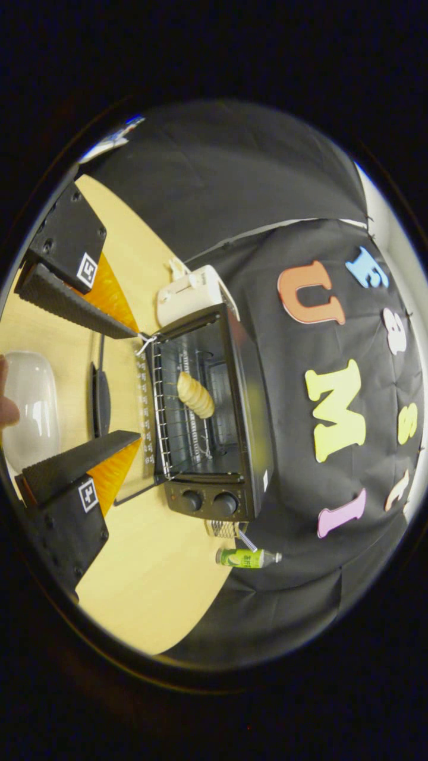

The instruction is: Open the toaster oven, put the food inside, and close the toaster oven door.

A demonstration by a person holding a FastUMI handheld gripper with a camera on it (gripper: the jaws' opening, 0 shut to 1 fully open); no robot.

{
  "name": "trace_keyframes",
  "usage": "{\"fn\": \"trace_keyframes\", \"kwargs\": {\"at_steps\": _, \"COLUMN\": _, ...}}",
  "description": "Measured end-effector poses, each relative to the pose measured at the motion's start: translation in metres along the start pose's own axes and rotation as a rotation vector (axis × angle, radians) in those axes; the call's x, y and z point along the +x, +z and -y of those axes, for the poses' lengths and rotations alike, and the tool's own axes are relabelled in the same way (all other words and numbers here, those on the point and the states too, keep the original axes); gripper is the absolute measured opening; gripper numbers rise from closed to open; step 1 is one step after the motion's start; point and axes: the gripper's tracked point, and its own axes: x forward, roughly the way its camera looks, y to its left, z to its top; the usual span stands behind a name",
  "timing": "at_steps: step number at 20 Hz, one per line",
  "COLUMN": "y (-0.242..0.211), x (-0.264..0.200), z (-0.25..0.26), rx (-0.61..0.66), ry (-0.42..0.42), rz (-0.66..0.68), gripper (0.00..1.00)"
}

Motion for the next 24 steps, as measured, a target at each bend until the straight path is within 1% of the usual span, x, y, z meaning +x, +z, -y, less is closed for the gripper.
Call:
{"fn": "trace_keyframes", "kwargs": {"at_steps": 3, "y": -0.029, "x": 0.009, "z": 0.005, "rx": -0.03, "ry": -0.013, "rz": -0.08, "gripper": 1.0}}
{"fn": "trace_keyframes", "kwargs": {"at_steps": 5, "y": -0.046, "x": 0.017, "z": 0.01, "rx": -0.052, "ry": -0.047, "rz": -0.133, "gripper": 1.0}}
{"fn": "trace_keyframes", "kwargs": {"at_steps": 6, "y": -0.054, "x": 0.021, "z": 0.011, "rx": -0.052, "ry": -0.05, "rz": -0.162, "gripper": 1.0}}
{"fn": "trace_keyframes", "kwargs": {"at_steps": 8, "y": -0.067, "x": 0.03, "z": 0.012, "rx": -0.032, "ry": -0.046, "rz": -0.221, "gripper": 1.0}}
{"fn": "trace_keyframes", "kwargs": {"at_steps": 12, "y": -0.081, "x": 0.038, "z": 0.016, "rx": -0.033, "ry": -0.069, "rz": -0.287, "gripper": 1.0}}
{"fn": "trace_keyframes", "kwargs": {"at_steps": 15, "y": -0.08, "x": 0.038, "z": 0.014, "rx": -0.077, "ry": -0.081, "rz": -0.303, "gripper": 1.0}}
{"fn": "trace_keyframes", "kwargs": {"at_steps": 17, "y": -0.081, "x": 0.038, "z": 0.015, "rx": -0.074, "ry": -0.086, "rz": -0.31, "gripper": 1.0}}
{"fn": "trace_keyframes", "kwargs": {"at_steps": 20, "y": -0.093, "x": 0.038, "z": 0.017, "rx": -0.029, "ry": -0.087, "rz": -0.346, "gripper": 1.0}}
{"fn": "trace_keyframes", "kwargs": {"at_steps": 24, "y": -0.091, "x": 0.044, "z": 0.023, "rx": -0.069, "ry": -0.131, "rz": -0.35, "gripper": 1.0}}
